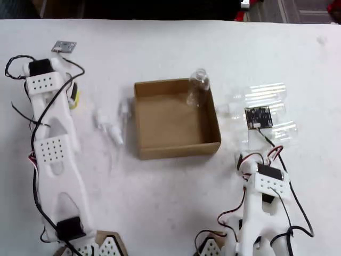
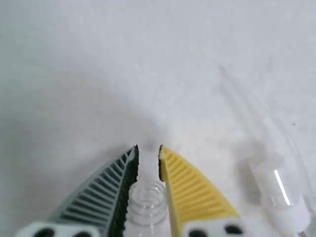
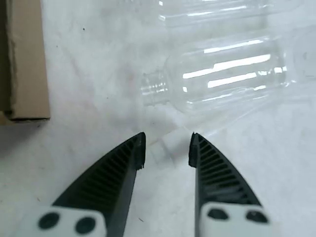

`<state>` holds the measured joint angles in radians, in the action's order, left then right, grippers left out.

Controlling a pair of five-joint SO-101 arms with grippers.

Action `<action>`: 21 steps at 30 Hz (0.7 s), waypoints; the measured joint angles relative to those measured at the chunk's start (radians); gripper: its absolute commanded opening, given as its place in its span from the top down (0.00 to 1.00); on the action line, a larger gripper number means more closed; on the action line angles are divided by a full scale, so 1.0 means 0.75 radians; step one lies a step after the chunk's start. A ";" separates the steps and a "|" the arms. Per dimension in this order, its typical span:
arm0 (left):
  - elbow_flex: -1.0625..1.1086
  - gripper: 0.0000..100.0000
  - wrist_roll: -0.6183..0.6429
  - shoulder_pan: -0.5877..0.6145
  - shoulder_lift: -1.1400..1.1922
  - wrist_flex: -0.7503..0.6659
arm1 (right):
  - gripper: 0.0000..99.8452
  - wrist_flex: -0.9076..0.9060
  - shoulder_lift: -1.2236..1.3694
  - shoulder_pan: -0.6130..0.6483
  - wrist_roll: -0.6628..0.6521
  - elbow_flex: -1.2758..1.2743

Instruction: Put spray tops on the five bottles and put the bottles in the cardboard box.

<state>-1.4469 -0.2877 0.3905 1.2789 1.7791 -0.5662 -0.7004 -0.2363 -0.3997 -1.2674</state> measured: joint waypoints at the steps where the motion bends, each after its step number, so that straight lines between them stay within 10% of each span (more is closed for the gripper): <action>1: 0.000 0.96 0.000 0.000 0.000 0.000 | 0.87 0.000 0.000 0.000 0.000 0.000; 21: 0.661 0.96 0.004 -0.194 -0.831 0.000 | 0.87 0.000 0.000 0.000 0.000 -0.004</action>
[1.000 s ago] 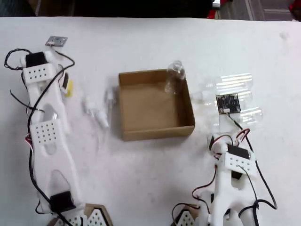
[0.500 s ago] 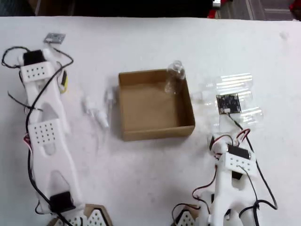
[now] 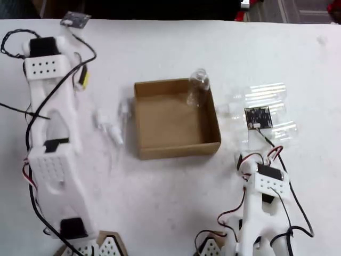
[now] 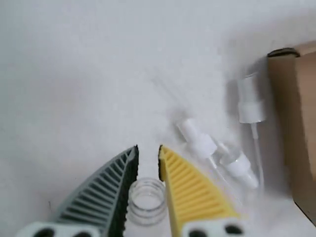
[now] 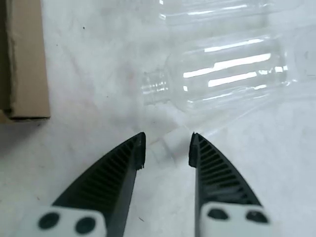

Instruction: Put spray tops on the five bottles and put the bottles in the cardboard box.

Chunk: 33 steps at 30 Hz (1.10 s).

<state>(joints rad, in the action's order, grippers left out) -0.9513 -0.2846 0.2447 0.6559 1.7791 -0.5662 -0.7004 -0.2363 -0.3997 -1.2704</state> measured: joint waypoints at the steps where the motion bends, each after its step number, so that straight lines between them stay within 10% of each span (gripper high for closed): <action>1: 0.031 0.96 0.000 -0.020 -0.045 0.000 | 0.87 0.000 0.000 0.000 0.000 0.000; 18: 0.203 0.96 0.352 -0.481 -0.483 -0.025 | 0.87 0.025 0.000 0.000 -0.002 -0.012; 33: 0.203 0.96 0.391 -0.747 -0.381 -0.554 | 0.87 0.096 0.000 -0.078 0.000 -0.012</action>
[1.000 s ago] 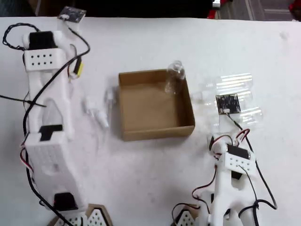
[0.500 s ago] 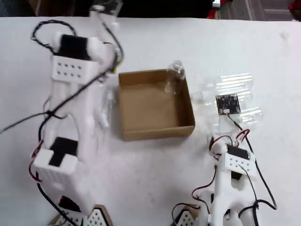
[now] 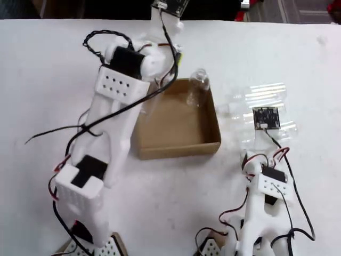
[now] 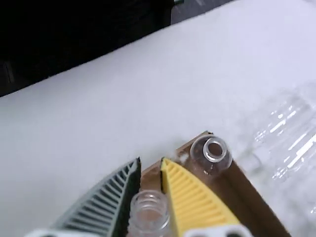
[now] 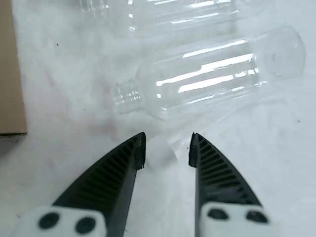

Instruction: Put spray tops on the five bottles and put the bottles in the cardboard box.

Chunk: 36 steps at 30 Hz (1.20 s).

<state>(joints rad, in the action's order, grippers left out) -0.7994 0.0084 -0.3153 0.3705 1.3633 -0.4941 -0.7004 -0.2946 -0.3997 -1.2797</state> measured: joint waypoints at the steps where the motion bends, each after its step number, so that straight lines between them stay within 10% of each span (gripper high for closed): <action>1: 0.000 0.96 0.004 0.002 0.023 -0.025 | 0.87 0.000 0.000 -0.002 0.000 0.000; 26: 0.196 0.96 0.076 -0.049 -0.082 -0.078 | 0.87 0.029 0.000 0.000 0.000 0.000; 36: 1.043 0.96 -0.027 -0.051 -0.581 -0.696 | 0.87 0.029 0.002 0.000 0.002 -0.018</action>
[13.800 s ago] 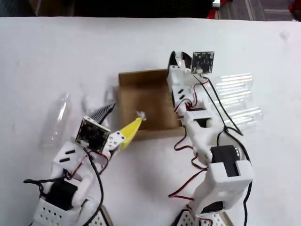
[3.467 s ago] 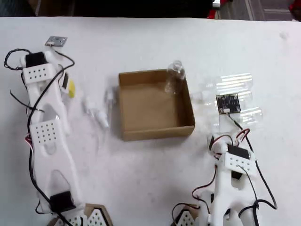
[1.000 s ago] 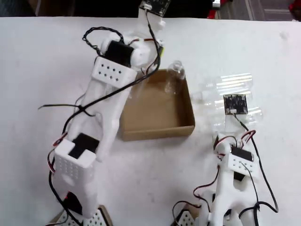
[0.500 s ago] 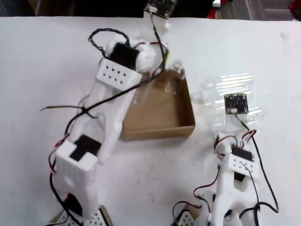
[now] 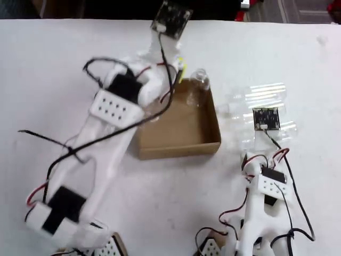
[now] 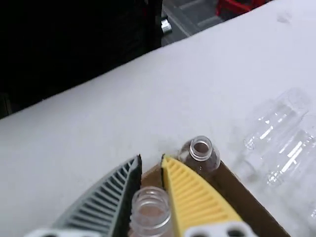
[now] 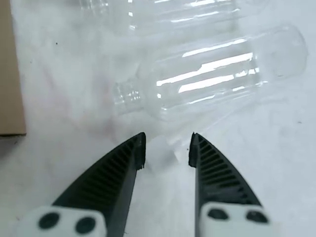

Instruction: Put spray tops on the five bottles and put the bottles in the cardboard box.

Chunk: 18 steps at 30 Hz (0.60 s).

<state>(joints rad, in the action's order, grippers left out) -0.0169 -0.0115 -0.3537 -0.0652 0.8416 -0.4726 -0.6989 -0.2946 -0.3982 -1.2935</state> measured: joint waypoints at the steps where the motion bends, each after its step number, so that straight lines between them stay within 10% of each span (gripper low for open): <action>1: 0.110 0.96 -0.010 0.000 -0.047 -0.119 | 0.87 0.000 0.000 0.000 0.000 0.000; 18: 1.017 0.96 0.198 0.198 -0.168 -1.317 | 0.87 0.000 0.000 0.031 -0.002 -0.002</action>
<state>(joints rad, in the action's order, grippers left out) 0.7457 0.1373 -0.2048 -0.1910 -0.1465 -0.4726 -0.6989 -0.2716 -0.3997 -1.2950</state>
